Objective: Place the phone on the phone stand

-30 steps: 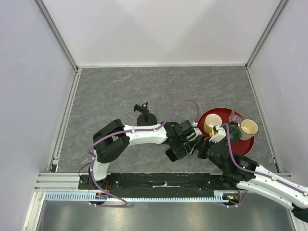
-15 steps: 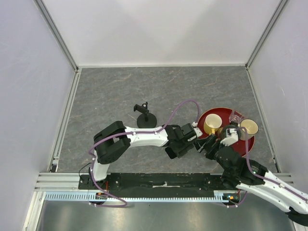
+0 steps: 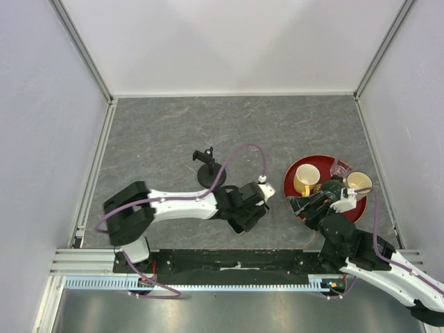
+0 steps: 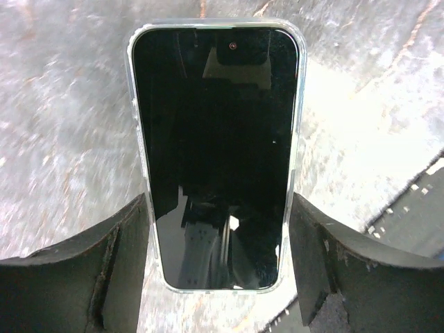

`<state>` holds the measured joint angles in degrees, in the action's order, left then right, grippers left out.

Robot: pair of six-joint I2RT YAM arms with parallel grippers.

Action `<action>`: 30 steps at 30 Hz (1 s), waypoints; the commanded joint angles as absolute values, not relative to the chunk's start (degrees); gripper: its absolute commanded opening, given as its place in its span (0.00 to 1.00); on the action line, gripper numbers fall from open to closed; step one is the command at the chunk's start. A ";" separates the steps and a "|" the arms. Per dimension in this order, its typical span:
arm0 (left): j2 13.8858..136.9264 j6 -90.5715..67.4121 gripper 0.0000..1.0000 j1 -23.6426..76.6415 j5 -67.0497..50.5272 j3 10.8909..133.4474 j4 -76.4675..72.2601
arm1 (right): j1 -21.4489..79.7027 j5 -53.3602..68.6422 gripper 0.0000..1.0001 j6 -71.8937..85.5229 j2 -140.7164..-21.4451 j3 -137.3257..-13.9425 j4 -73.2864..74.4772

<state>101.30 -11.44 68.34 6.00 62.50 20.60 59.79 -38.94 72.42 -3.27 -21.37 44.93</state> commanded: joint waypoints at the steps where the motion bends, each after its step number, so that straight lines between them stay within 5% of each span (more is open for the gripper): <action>1: 87.82 -17.84 0.02 68.20 8.97 58.37 11.00 | 59.94 -41.13 0.95 79.52 -0.27 -20.13 42.55; 7: 75.34 -21.62 0.02 68.12 11.16 52.21 5.72 | 59.94 -36.92 0.93 76.39 -5.17 -16.26 25.81; 13: 67.33 -22.50 0.02 68.03 14.59 48.96 4.39 | 59.85 -24.36 0.98 57.32 -15.52 -16.17 -1.10; 22: 62.32 -23.55 0.02 68.03 15.38 48.08 7.21 | 59.85 -16.17 0.97 51.33 -33.82 -21.01 -13.08; 25: 61.18 -23.99 0.02 68.03 15.21 47.20 6.86 | 59.85 -15.73 0.80 51.41 -38.30 -21.09 -16.16; 27: 60.12 -24.17 0.02 68.03 15.29 46.76 7.20 | 59.85 -16.08 0.60 51.94 -39.90 -20.74 -18.18; 30: 58.80 -24.35 0.02 68.03 14.94 46.32 7.56 | 59.85 -16.70 0.49 52.29 -41.92 -20.04 -21.70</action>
<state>62.19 -22.00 68.01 13.74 46.13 11.27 59.92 -16.34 52.82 -40.32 -19.14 -13.72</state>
